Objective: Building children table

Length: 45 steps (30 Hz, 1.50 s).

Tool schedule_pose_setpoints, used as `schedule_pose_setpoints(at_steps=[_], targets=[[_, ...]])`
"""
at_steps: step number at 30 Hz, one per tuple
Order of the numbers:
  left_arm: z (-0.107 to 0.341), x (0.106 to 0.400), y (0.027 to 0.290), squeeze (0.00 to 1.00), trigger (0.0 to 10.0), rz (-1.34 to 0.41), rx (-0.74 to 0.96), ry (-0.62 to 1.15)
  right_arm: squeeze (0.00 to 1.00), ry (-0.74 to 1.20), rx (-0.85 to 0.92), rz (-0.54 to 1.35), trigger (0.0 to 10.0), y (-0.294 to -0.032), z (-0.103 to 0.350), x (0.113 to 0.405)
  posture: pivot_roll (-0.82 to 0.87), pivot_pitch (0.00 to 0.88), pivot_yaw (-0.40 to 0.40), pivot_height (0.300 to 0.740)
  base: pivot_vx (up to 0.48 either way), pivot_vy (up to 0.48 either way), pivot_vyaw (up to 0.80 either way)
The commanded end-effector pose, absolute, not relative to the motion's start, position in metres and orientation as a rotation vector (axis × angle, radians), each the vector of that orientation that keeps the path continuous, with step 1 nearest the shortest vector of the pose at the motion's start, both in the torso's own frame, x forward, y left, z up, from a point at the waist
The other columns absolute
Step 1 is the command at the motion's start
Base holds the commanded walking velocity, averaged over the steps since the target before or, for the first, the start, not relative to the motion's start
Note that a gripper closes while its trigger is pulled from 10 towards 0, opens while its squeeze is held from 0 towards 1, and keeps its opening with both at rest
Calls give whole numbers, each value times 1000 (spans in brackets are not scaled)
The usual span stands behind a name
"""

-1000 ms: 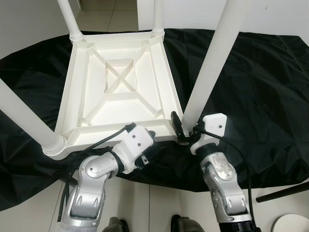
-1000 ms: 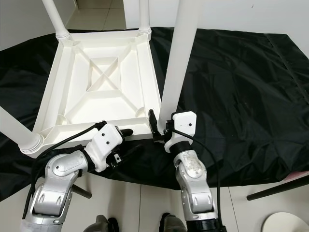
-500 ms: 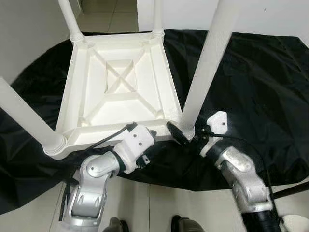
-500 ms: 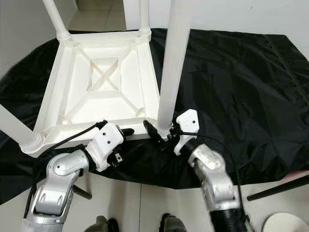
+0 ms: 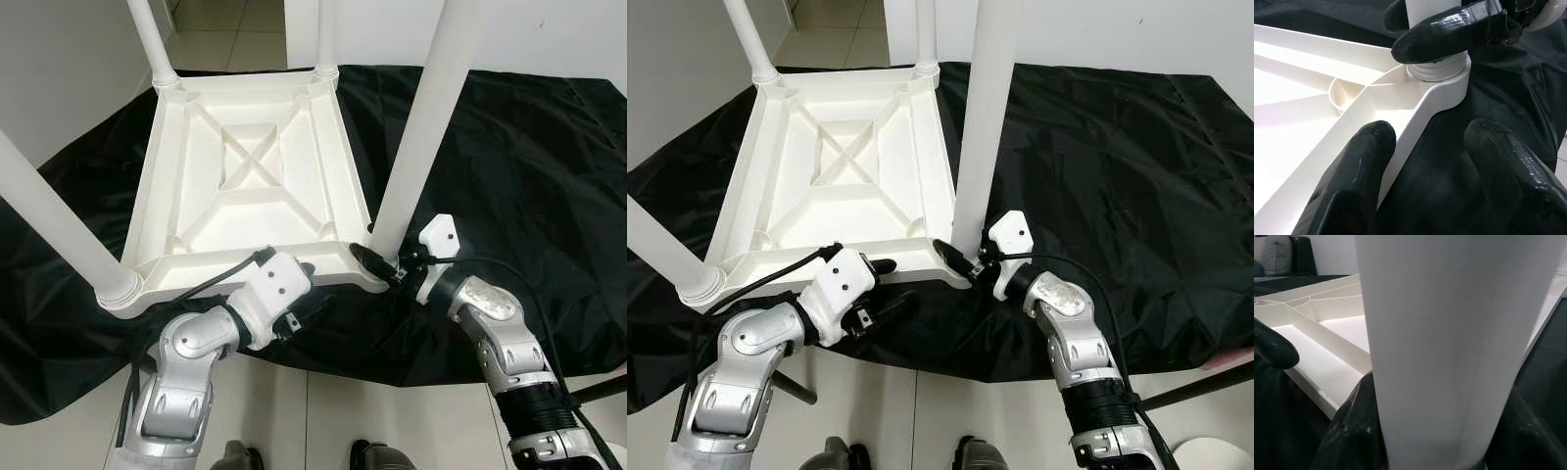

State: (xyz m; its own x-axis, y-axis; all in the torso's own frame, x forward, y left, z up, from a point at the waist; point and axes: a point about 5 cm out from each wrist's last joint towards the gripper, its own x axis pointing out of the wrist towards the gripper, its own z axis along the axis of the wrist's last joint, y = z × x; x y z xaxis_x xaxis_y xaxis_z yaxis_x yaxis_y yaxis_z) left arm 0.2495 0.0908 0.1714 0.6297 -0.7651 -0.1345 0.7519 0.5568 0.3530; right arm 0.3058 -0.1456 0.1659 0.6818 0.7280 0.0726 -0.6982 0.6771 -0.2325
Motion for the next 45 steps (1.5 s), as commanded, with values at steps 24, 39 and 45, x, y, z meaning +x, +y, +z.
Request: schedule_pose_setpoints(at_steps=[24,39,45], targets=[[171,255,98,0,10000,-738,384,-43,0,-101,-77,223,10000,-121,148,279,-84,152,61,740,0,0,0],[172,256,94,0,10000,-741,383,-53,749,-117,-13,295,10000,-121,158,279,-85,155,56,740,0,0,0],[172,256,94,0,10000,-735,382,-50,0,-136,-71,529,10000,-135,164,284,-79,147,45,740,0,0,0]])
